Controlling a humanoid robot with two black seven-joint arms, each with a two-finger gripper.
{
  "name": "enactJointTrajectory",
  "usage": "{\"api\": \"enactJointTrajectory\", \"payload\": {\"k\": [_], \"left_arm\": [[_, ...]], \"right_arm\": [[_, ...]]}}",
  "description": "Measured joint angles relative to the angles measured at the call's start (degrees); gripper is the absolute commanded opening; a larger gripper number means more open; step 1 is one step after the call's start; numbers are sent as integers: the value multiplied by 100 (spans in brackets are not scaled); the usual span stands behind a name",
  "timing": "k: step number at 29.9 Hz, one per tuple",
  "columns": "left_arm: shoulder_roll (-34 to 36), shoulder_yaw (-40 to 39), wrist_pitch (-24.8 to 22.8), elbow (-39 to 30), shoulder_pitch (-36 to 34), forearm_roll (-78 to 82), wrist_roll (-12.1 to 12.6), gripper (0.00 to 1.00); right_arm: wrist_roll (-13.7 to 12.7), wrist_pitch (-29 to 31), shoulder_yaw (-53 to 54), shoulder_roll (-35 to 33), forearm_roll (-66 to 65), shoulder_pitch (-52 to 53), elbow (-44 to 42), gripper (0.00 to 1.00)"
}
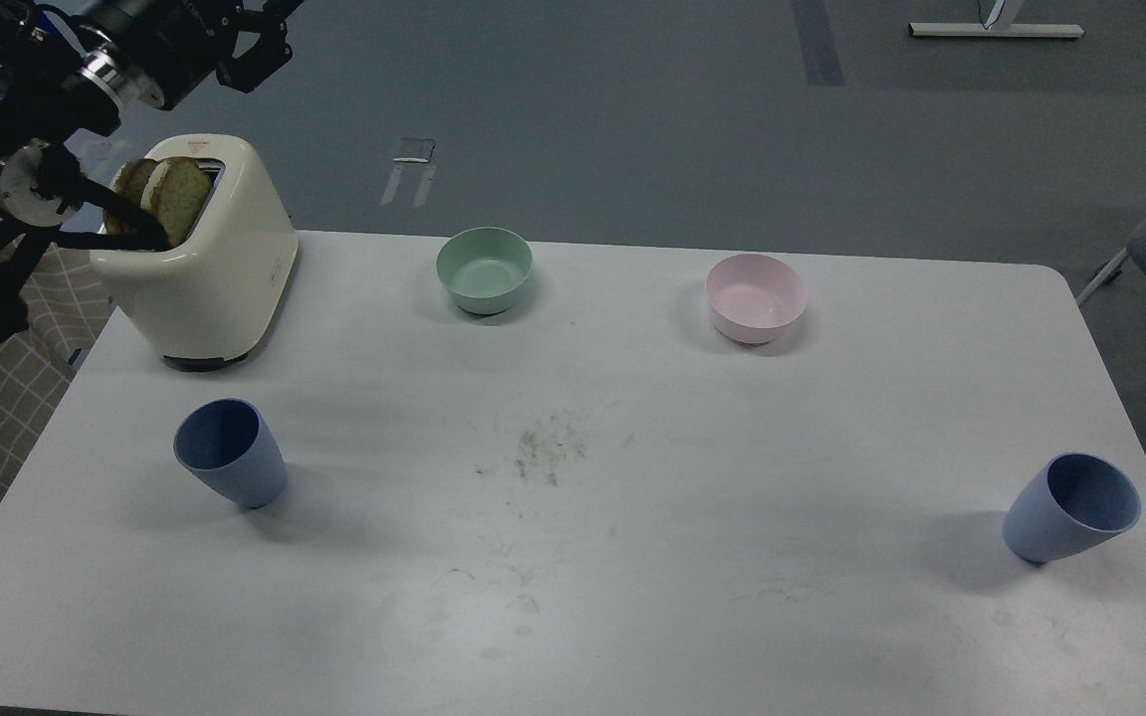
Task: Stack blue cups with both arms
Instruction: 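Lower the left arm from beside the toaster toward the table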
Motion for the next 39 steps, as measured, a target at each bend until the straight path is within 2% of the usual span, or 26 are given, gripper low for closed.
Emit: {"api": "enactJointTrajectory", "payload": {"k": [15, 23, 27, 31, 35, 39], "left_arm": [[-26, -46, -6, 53, 94, -42, -45, 98], [-50, -59, -82, 60, 105, -20, -42, 98], [-183, -85, -85, 61, 102, -87, -66, 98], [-371, -362, 1, 60, 98, -107, -295, 98], [-441, -546, 119, 38, 162, -115, -574, 98], [-458, -577, 112, -20, 200, -119, -625, 98]], "right_arm": [[18, 0, 62, -75, 0, 82, -96, 100], [42, 0, 384, 211, 0, 159, -216, 100], [199, 0, 416, 226, -16, 154, -220, 100], [559, 0, 417, 248, -57, 68, -217, 100], [638, 0, 404, 319, -139, -76, -220, 100], [647, 0, 400, 411, -148, -203, -209, 100]]}}
